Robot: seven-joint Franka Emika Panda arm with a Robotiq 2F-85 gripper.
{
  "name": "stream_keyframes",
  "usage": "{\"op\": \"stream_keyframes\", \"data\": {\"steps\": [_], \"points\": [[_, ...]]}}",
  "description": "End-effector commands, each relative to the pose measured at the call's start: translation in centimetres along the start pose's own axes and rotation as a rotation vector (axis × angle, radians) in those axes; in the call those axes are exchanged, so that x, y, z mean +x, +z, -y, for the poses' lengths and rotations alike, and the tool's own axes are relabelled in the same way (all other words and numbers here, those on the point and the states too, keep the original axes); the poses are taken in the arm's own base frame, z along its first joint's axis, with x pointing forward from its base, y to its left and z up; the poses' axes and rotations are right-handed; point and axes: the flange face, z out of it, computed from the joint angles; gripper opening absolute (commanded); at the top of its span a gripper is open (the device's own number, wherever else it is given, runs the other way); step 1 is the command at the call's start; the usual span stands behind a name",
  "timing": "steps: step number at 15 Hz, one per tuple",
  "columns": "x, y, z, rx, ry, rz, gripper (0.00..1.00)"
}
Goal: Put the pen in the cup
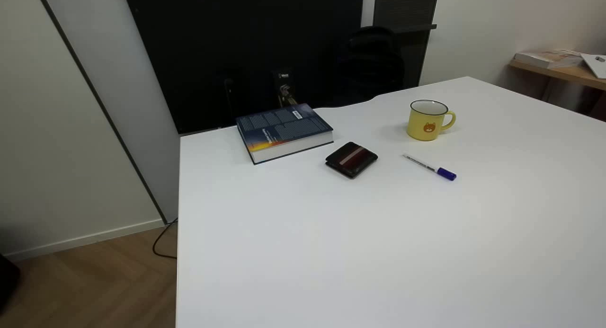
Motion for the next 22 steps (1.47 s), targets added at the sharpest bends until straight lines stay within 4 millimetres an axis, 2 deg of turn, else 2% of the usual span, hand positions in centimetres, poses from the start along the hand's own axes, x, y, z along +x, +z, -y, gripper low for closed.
{"op": "stream_keyframes", "data": {"steps": [1,6,10,12,15,19,22], "points": [[-0.3,1.5,-0.4,-0.014,0.0,0.017,1.0],[-0.8,5.6,-2.1,-0.03,0.018,0.002,1.0],[0.2,8.2,-4.6,-0.103,0.076,-0.093,1.0],[0.8,8.8,-5.9,-0.147,0.083,-0.136,1.0],[1.9,8.6,-7.4,-0.154,0.096,-0.196,1.0],[3.8,8.4,-7.4,-0.089,0.129,-0.273,1.0],[5.3,9.1,-7.2,-0.031,0.147,-0.297,1.0]]}}
